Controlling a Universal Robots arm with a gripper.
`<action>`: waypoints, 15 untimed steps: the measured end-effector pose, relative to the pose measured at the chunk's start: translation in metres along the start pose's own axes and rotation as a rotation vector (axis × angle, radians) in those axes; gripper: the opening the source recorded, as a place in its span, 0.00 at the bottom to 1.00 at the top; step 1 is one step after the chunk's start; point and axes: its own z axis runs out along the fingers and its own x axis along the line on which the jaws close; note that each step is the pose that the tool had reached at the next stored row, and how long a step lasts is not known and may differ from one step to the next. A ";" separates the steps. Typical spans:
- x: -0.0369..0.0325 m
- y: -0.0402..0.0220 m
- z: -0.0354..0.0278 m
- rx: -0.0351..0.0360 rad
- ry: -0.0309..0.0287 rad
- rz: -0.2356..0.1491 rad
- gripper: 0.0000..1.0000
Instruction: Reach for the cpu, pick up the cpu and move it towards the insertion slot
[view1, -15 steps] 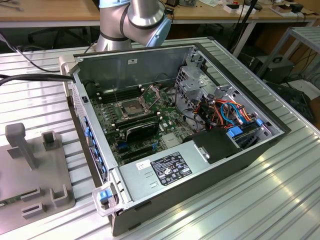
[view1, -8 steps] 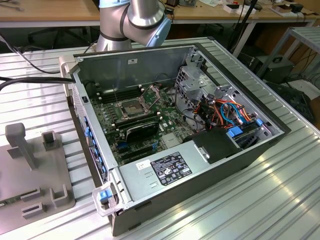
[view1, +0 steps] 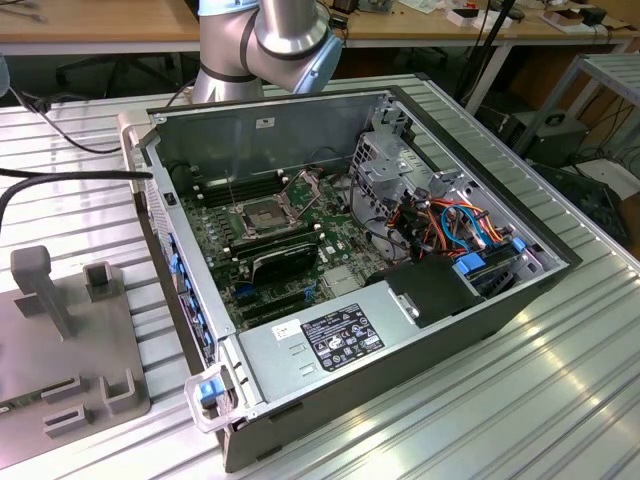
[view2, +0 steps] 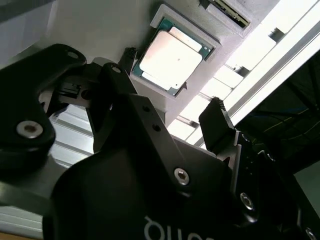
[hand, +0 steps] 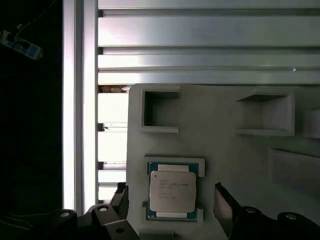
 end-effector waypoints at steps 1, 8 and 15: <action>-0.0001 -0.0002 0.0017 -0.0001 -0.0001 0.004 0.78; -0.0008 -0.0008 0.0142 0.0044 -0.0019 0.052 0.78; -0.0008 -0.0009 0.0146 0.0347 -0.0029 0.053 0.78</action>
